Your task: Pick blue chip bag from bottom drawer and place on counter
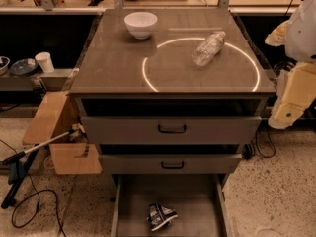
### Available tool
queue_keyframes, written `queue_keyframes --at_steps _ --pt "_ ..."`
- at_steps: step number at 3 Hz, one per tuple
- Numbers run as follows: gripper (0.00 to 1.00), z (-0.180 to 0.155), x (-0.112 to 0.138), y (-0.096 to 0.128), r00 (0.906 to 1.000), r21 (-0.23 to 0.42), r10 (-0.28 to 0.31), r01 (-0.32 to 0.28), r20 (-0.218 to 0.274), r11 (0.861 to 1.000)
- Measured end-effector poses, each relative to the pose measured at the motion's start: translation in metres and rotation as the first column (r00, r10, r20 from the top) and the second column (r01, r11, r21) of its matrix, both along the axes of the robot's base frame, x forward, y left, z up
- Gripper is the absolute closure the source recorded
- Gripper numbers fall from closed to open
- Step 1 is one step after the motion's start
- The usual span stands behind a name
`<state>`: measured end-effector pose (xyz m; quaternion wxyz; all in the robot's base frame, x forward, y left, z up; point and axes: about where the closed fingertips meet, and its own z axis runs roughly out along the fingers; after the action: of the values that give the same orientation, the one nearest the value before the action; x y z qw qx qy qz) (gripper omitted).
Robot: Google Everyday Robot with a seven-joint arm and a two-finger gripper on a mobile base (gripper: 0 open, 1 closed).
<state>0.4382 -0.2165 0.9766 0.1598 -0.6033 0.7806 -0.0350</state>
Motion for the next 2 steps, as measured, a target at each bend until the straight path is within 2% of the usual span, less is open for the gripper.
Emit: queue_keyframes --at_steps 2 --pt "0.00 -0.013 0.002 0.002 0.9997 0.013 0.011 -0.011 0.021 1.000"
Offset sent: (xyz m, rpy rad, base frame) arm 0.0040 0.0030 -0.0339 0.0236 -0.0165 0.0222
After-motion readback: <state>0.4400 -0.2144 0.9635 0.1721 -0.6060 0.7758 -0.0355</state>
